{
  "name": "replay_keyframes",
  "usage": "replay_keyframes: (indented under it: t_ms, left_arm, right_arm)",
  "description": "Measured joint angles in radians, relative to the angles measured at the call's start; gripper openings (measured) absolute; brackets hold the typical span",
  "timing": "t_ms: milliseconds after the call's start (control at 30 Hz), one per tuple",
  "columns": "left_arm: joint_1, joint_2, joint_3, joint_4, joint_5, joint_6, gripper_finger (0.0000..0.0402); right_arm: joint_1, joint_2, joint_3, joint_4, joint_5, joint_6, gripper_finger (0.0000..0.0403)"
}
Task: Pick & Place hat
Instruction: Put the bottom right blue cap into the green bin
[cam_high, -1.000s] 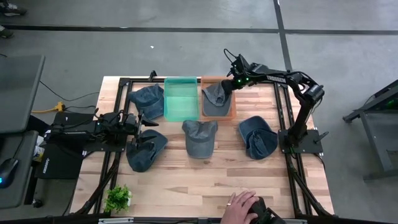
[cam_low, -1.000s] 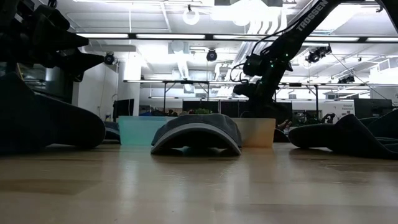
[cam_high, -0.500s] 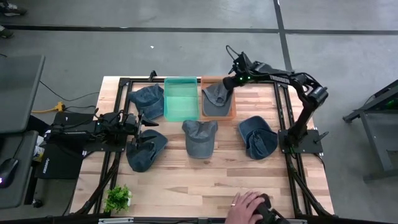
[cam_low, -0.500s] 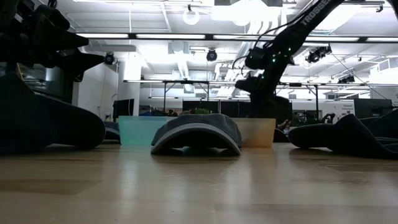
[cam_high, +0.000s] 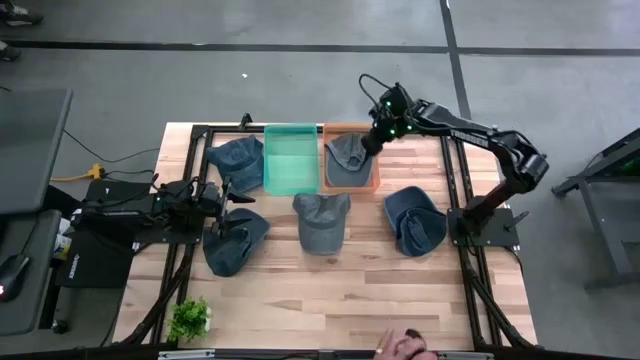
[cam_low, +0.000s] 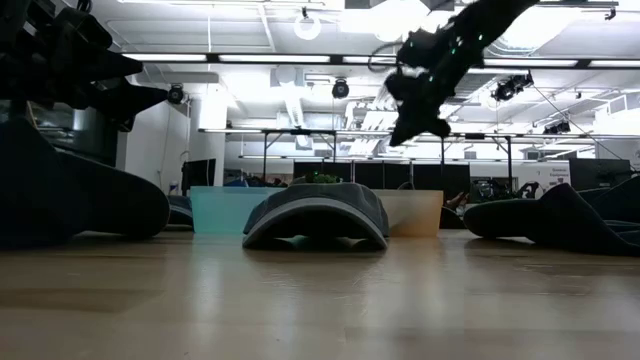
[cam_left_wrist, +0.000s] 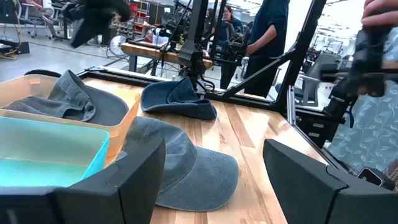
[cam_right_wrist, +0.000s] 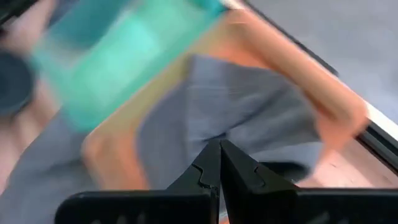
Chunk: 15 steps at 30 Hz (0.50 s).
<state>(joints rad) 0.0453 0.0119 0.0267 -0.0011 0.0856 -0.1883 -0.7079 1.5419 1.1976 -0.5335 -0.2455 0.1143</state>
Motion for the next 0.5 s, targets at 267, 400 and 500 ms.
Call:
replay_keyframes:
  t_ms: [267,400,500]
  left_arm:
    - [0.0,0.0,0.0,0.0,0.0,0.0,0.0269]
    - [0.0,0.0,0.0,0.0,0.0,0.0,0.0269]
    - [0.0,0.0,0.0,0.0,0.0,0.0,0.0269]
  right_arm:
    - [0.13,-0.127,0.0,-0.139,-0.059,-0.224,0.0]
    - [0.194,-0.171,0.0,-0.239,-0.051,-0.3,0.0]
    - [0.246,-0.183,0.0,-0.304,-0.049,-0.315,0.0]
